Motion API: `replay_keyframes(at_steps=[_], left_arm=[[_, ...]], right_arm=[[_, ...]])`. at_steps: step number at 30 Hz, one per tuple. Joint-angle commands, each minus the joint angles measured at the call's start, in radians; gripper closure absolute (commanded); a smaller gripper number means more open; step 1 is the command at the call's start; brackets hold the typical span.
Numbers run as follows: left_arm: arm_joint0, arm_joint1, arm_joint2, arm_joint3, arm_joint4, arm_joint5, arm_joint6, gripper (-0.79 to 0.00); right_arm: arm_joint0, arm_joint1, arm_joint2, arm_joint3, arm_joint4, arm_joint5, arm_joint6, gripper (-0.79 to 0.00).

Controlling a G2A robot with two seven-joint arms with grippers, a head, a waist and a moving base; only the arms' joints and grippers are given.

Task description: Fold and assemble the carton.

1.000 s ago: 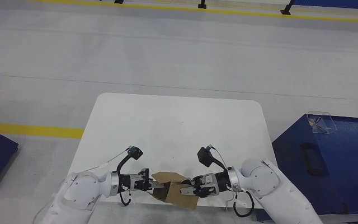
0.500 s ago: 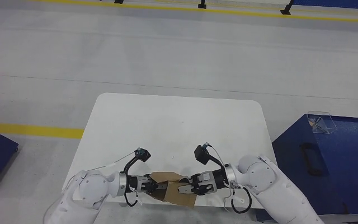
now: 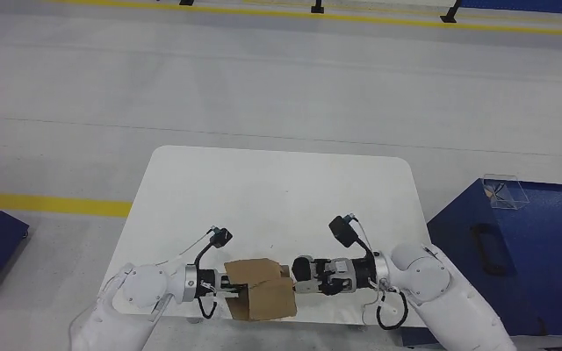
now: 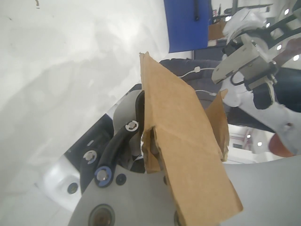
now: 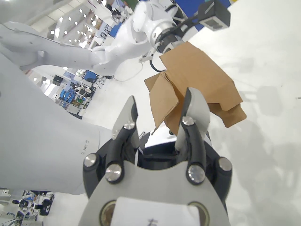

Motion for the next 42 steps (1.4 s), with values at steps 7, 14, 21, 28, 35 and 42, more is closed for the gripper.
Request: replay_keyframes(at_steps=[7, 14, 21, 28, 35, 42], left_arm=[[-0.001, -0.001, -0.002, 0.003, -0.038, -0.001, -0.005, 0.0], [-0.077, -0.028, 0.049, 0.192, -0.567, 0.323, -0.203, 0.0], [-0.189, -0.072, 0.168, 0.388, -0.749, 0.413, -0.273, 0.0], [-0.232, -0.088, 0.222, 0.43, -0.711, 0.33, -0.294, 0.0], [-0.232, -0.091, 0.225, 0.43, -0.72, 0.295, -0.289, 0.0], [-0.23, -0.091, 0.22, 0.427, -0.73, 0.291, -0.292, 0.0]], right_arm=[[-0.011, 0.001, -0.002, -0.011, 0.026, 0.005, 0.003, -0.785], [-0.069, 0.005, 0.102, -0.025, -0.113, 0.063, -0.219, -0.785], [-0.115, 0.009, 0.13, -0.054, -0.292, 0.154, -0.285, -0.785], [-0.119, 0.001, 0.109, -0.048, -0.448, 0.241, -0.365, -0.785], [-0.085, -0.014, 0.03, -0.015, -0.519, 0.278, -0.344, -0.785], [-0.025, -0.042, -0.091, 0.042, -0.55, 0.301, -0.329, -0.785]])
